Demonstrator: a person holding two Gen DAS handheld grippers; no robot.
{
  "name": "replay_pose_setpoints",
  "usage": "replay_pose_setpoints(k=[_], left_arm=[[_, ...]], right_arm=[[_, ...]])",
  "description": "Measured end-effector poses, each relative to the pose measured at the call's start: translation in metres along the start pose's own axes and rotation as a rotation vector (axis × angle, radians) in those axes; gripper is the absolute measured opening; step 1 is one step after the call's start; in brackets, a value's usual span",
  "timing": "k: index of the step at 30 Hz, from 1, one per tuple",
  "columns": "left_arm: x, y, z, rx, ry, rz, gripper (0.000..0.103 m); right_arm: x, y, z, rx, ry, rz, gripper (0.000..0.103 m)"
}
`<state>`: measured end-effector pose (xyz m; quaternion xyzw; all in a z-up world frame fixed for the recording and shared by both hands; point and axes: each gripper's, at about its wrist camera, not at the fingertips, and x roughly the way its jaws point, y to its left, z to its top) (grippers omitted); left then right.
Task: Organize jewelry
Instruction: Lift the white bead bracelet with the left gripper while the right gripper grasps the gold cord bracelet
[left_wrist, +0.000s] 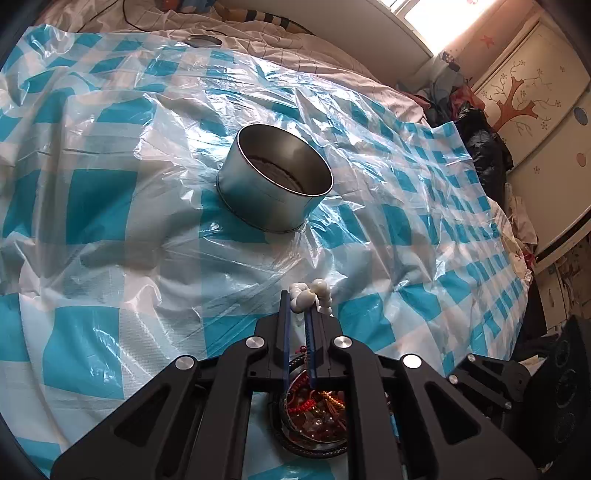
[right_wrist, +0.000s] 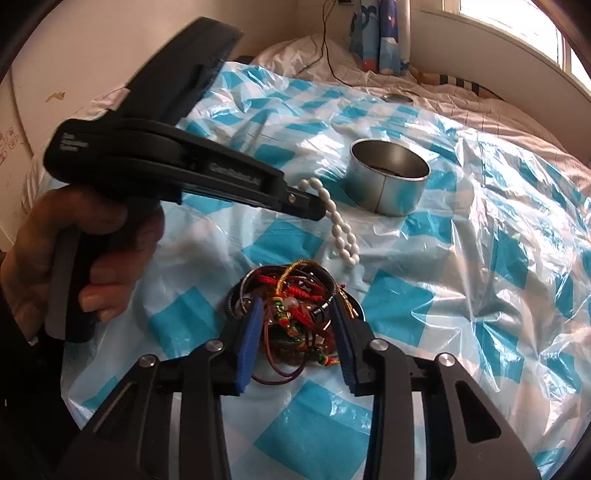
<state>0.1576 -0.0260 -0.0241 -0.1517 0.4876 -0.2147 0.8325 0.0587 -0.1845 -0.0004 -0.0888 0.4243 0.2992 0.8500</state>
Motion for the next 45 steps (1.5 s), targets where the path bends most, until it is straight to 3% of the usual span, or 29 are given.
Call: replay_pose_setpoints(k=[3, 9, 13, 16, 21, 24, 26, 27, 28, 29, 30, 35, 37, 39, 41, 45], left_arm=[[0.001, 0.000, -0.001, -0.001, 0.001, 0.004, 0.007], [0.002, 0.000, -0.001, 0.002, 0.003, 0.005, 0.007], [0.002, 0.000, -0.001, 0.004, -0.001, 0.004, 0.007], [0.000, -0.001, -0.001, 0.007, -0.009, -0.001, 0.007], [-0.007, -0.002, 0.002, 0.013, -0.036, -0.012, 0.007], [-0.010, -0.001, 0.003, 0.013, -0.043, -0.016, 0.007], [-0.008, 0.002, 0.004, 0.004, -0.035, -0.017, 0.007], [-0.007, 0.002, 0.004, 0.004, -0.034, -0.015, 0.007], [-0.007, 0.002, 0.004, 0.004, -0.037, -0.011, 0.007], [-0.008, 0.002, 0.004, 0.006, -0.041, -0.008, 0.007], [-0.009, 0.001, 0.004, 0.009, -0.044, -0.006, 0.007], [-0.010, 0.004, 0.005, -0.001, -0.050, -0.009, 0.007], [-0.011, 0.005, 0.006, -0.003, -0.051, -0.011, 0.007], [-0.012, 0.004, 0.006, 0.000, -0.054, -0.010, 0.007], [-0.013, 0.005, 0.006, -0.002, -0.056, -0.010, 0.007], [-0.015, 0.006, 0.007, -0.001, -0.059, -0.014, 0.007]], right_arm=[[0.000, 0.004, -0.003, -0.025, 0.012, 0.003, 0.019], [0.000, -0.005, -0.005, 0.018, 0.018, 0.017, 0.009], [-0.011, -0.016, -0.001, 0.099, -0.038, 0.093, 0.008], [-0.021, -0.035, 0.000, 0.205, -0.086, 0.178, 0.003], [-0.039, -0.070, -0.001, 0.396, -0.206, 0.331, 0.003], [-0.045, -0.080, -0.001, 0.457, -0.232, 0.362, 0.003], [-0.043, -0.074, 0.004, 0.423, -0.199, 0.357, 0.004], [-0.041, -0.068, 0.005, 0.399, -0.179, 0.343, 0.009], [-0.038, -0.060, 0.007, 0.360, -0.156, 0.298, 0.022], [-0.037, -0.053, 0.007, 0.326, -0.147, 0.258, 0.055], [-0.035, -0.047, 0.006, 0.292, -0.148, 0.231, 0.063], [-0.014, -0.026, 0.010, 0.164, -0.099, 0.157, 0.062], [-0.003, -0.018, 0.014, 0.123, -0.072, 0.150, 0.056], [0.014, -0.010, 0.018, 0.094, -0.015, 0.142, 0.037], [0.032, -0.007, 0.017, 0.084, 0.044, 0.113, 0.025], [0.037, -0.012, 0.014, 0.104, 0.052, 0.096, 0.009]])
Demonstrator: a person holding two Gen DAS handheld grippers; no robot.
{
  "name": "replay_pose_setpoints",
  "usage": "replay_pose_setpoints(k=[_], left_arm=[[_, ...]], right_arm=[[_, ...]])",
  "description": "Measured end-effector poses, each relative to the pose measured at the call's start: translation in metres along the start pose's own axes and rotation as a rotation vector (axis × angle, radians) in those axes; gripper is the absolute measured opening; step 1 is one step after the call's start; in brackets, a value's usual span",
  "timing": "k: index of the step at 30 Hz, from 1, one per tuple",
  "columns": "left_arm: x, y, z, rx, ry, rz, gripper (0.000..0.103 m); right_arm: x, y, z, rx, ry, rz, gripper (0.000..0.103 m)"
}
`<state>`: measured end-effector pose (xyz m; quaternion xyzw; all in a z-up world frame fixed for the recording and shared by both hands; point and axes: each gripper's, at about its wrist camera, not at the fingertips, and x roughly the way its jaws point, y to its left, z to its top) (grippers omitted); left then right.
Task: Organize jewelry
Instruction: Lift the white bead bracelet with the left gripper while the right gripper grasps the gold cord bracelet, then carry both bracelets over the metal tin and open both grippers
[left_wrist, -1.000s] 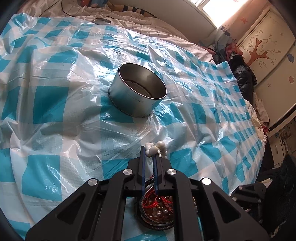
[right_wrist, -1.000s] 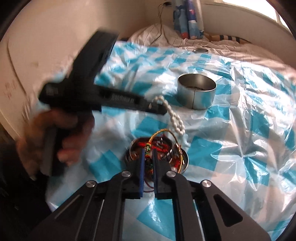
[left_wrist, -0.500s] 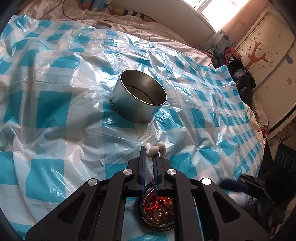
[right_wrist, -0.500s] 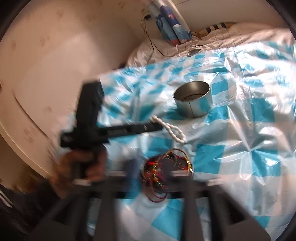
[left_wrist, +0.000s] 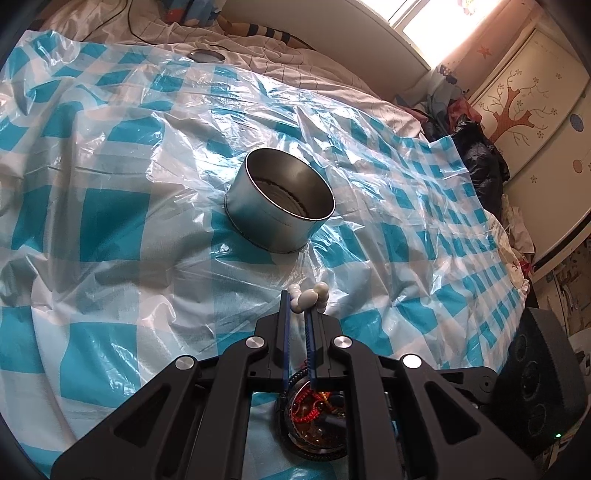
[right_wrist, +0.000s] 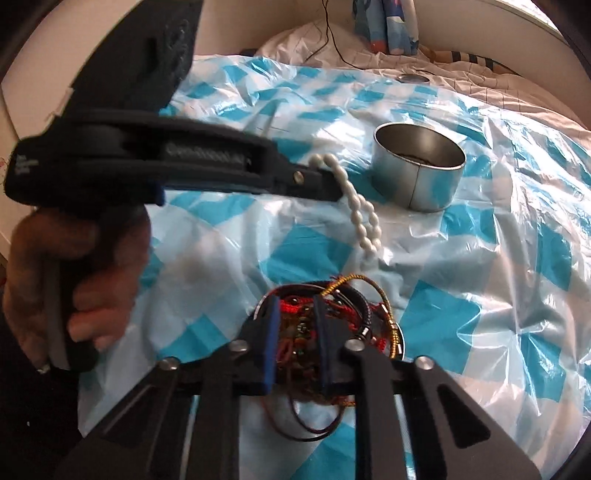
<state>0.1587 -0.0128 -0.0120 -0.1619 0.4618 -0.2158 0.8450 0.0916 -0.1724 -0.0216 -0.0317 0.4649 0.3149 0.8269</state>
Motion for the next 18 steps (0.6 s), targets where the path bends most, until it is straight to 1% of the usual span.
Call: replay_pose_setpoints(k=[3, 6, 10, 12, 14, 17, 18], left_arm=[[-0.001, 0.000, 0.000, 0.001, -0.002, 0.000, 0.007], [-0.002, 0.000, 0.001, -0.006, -0.005, 0.001, 0.007], [-0.005, 0.001, 0.003, -0.009, -0.015, -0.001, 0.007], [-0.006, 0.001, 0.003, -0.006, -0.019, -0.006, 0.007], [-0.010, -0.002, 0.005, 0.005, -0.031, -0.011, 0.007], [-0.019, -0.006, 0.010, 0.021, -0.056, -0.019, 0.007], [-0.022, -0.007, 0.012, 0.029, -0.066, -0.018, 0.007]], right_arm=[[-0.008, -0.016, 0.002, 0.091, -0.046, 0.055, 0.007], [-0.022, -0.033, 0.003, 0.199, -0.108, 0.149, 0.006], [-0.039, -0.049, 0.006, 0.297, -0.183, 0.259, 0.006], [-0.046, -0.058, 0.008, 0.352, -0.223, 0.325, 0.006], [-0.054, -0.070, 0.010, 0.421, -0.278, 0.413, 0.006], [-0.067, -0.090, 0.016, 0.501, -0.367, 0.515, 0.006], [-0.069, -0.096, 0.019, 0.519, -0.389, 0.534, 0.006]])
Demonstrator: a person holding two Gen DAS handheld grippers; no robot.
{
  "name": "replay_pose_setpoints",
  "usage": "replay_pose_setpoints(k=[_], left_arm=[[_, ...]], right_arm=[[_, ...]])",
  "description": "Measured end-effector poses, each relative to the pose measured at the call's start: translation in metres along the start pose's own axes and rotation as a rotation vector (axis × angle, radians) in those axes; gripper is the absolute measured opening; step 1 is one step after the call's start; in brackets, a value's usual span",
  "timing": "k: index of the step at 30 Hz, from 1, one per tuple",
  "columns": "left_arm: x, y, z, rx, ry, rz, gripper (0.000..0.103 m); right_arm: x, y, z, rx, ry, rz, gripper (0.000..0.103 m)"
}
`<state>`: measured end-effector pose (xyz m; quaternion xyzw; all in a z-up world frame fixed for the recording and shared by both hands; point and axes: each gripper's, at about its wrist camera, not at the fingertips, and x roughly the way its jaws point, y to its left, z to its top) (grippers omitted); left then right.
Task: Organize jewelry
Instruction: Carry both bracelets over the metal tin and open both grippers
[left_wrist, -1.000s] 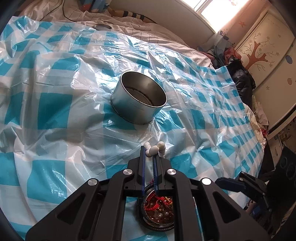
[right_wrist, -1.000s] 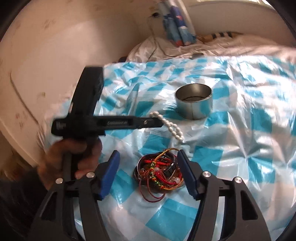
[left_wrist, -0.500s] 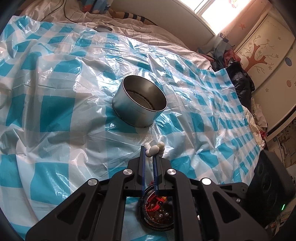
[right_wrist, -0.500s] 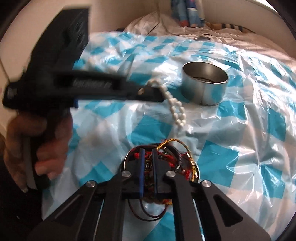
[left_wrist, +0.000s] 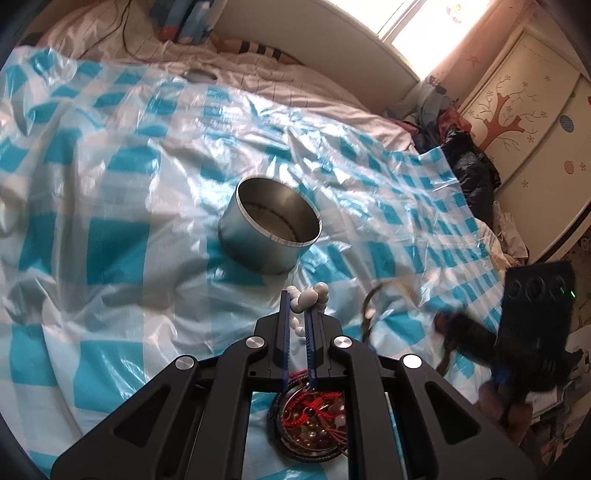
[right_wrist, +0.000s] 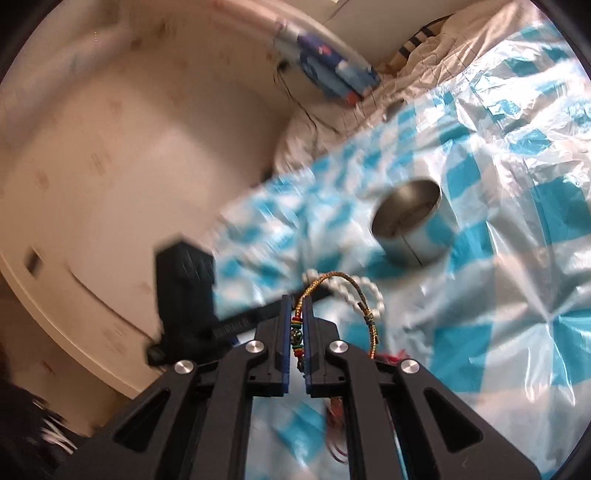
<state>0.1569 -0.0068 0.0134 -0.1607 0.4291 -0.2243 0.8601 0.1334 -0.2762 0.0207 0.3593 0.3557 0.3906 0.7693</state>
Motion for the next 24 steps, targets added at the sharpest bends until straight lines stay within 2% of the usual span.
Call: replay_pose_setpoints(k=[2, 6, 12, 16, 21, 24], left_arm=[[-0.005, -0.001, 0.006, 0.005, -0.017, -0.009, 0.007], [-0.006, -0.001, 0.028, 0.008, -0.040, -0.017, 0.007], [0.007, -0.009, 0.069, 0.041, -0.073, -0.024, 0.007], [0.028, -0.012, 0.087, 0.045, -0.068, -0.036, 0.007], [0.061, -0.007, 0.091, 0.038, -0.030, -0.030, 0.007], [0.086, 0.000, 0.085, 0.052, 0.053, 0.014, 0.007]], right_arm=[[-0.005, -0.005, 0.016, 0.025, -0.034, 0.037, 0.006], [0.004, -0.014, 0.046, 0.040, -0.044, 0.067, 0.006], [0.021, -0.034, 0.076, 0.069, -0.048, 0.075, 0.006], [0.037, -0.050, 0.093, 0.072, -0.044, 0.038, 0.006], [0.061, -0.067, 0.101, 0.058, -0.006, -0.034, 0.006], [0.080, -0.074, 0.101, 0.036, 0.042, -0.106, 0.006]])
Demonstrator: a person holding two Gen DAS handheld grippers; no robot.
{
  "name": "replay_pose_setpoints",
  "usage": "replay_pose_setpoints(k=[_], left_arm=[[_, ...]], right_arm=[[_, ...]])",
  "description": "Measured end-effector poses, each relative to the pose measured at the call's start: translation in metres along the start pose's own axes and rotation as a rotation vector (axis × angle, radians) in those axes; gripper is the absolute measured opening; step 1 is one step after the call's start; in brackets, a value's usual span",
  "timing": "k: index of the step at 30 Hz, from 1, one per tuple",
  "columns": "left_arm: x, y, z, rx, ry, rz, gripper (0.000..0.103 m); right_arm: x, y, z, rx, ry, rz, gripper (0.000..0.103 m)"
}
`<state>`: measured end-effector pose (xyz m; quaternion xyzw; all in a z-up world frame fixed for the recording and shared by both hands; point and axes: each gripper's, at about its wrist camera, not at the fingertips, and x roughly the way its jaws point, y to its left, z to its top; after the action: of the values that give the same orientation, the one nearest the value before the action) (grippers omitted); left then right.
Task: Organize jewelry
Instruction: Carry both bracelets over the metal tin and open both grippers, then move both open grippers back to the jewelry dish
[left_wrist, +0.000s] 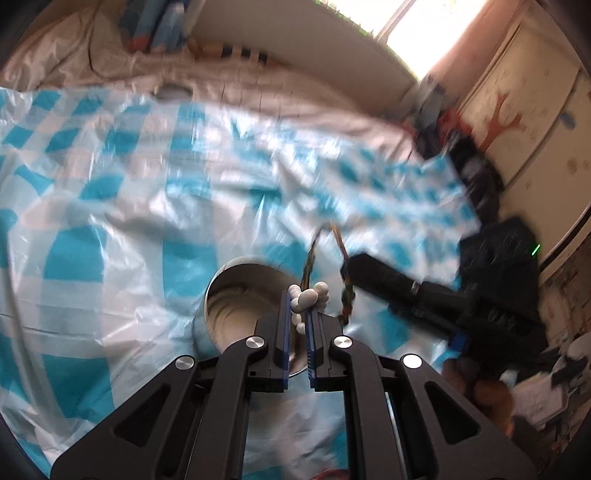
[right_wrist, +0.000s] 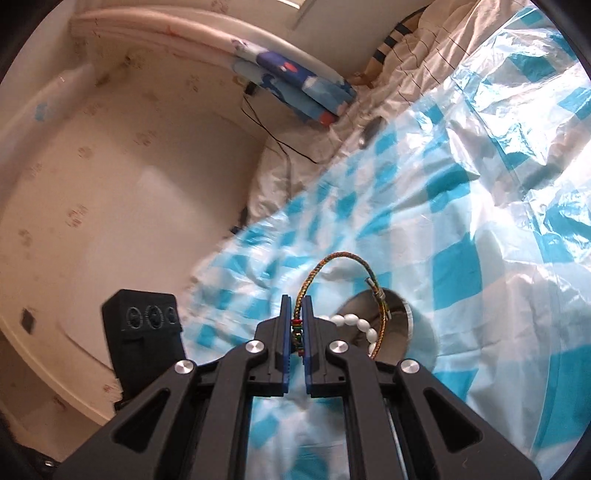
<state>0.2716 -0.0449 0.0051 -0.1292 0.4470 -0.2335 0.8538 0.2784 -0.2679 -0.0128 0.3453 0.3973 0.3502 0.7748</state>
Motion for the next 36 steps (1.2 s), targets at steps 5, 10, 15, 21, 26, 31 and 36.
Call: replay_pose_setpoints(k=[5, 10, 15, 21, 26, 31, 36], left_arm=[[0.017, 0.011, -0.006, 0.036, 0.127, 0.156, 0.012], [-0.018, 0.016, -0.007, 0.040, 0.075, 0.244, 0.058], [-0.047, 0.029, -0.019, -0.006, 0.043, 0.232, 0.058], [-0.059, 0.027, -0.079, -0.048, 0.101, 0.139, 0.058], [-0.051, 0.006, -0.103, 0.003, 0.159, 0.098, 0.058], [-0.045, -0.010, -0.113, 0.034, 0.202, 0.086, 0.058], [-0.057, -0.022, -0.121, 0.089, 0.207, 0.100, 0.058]], right_arm=[[0.027, -0.005, -0.011, -0.045, 0.101, -0.125, 0.007], [0.018, -0.006, -0.011, -0.034, 0.080, -0.155, 0.019], [-0.014, 0.011, -0.015, -0.036, 0.021, -0.155, 0.029], [-0.076, 0.046, -0.071, -0.108, 0.015, -0.256, 0.042], [-0.095, 0.052, -0.141, -0.137, 0.137, -0.364, 0.042], [-0.094, 0.068, -0.168, -0.247, 0.211, -0.396, 0.042], [-0.108, 0.067, -0.174, -0.270, 0.193, -0.447, 0.042]])
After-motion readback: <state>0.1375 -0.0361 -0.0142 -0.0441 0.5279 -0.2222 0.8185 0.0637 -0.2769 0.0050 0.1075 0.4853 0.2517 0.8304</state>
